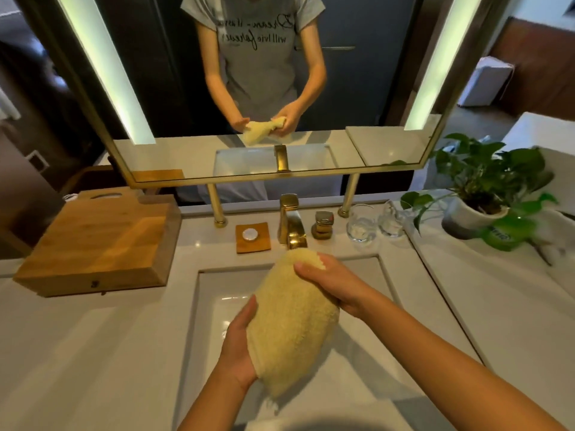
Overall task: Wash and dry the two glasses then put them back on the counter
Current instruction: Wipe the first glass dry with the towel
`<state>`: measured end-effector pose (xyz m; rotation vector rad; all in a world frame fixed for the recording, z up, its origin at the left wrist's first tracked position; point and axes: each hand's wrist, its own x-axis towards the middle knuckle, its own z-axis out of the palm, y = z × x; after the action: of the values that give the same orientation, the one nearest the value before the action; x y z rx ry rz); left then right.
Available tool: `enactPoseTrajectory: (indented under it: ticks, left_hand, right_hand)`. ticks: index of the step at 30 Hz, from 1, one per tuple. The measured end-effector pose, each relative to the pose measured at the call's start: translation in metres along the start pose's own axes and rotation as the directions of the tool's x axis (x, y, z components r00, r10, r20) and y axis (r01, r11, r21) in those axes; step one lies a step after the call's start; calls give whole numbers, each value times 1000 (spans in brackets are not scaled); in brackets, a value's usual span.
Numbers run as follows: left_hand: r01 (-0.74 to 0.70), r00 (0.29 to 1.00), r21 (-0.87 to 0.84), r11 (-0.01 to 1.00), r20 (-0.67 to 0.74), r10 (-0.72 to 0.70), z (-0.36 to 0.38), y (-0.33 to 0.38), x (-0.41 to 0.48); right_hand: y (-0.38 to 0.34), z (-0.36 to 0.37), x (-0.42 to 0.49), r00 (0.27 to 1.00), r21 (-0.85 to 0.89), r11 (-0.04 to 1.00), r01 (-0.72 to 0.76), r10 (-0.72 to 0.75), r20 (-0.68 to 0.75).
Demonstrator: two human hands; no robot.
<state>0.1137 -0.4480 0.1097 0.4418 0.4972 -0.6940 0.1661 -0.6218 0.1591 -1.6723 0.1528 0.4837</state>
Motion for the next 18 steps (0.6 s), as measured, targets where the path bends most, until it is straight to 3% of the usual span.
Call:
enactPoseTrajectory:
  ticks: [3,8,11,14,18]
  left_hand:
    - [80,994,36,996,-83,-77,-1,-11,18]
    - [121,976,109,987,-197,-98,4,-22,44]
    - [145,959,171,974,-268,-96,3,-20,62]
    - [153,941,170,974,-324,-92,-4,-17,77]
    - [147,927,132,980,-364,-90,-14,-15,95]
  right_hand:
    - [22,-24,2,999,-80,997,-9,5,-43]
    - [54,-66,9,996,-33,998,-50,48,-79]
    - [71,-83,26,979,55,994,-91,99,-181]
    - [76,-102,53,903,193,980,-44,122,-412]
    - [78,-116,100,774,176,984,39,82,-628]
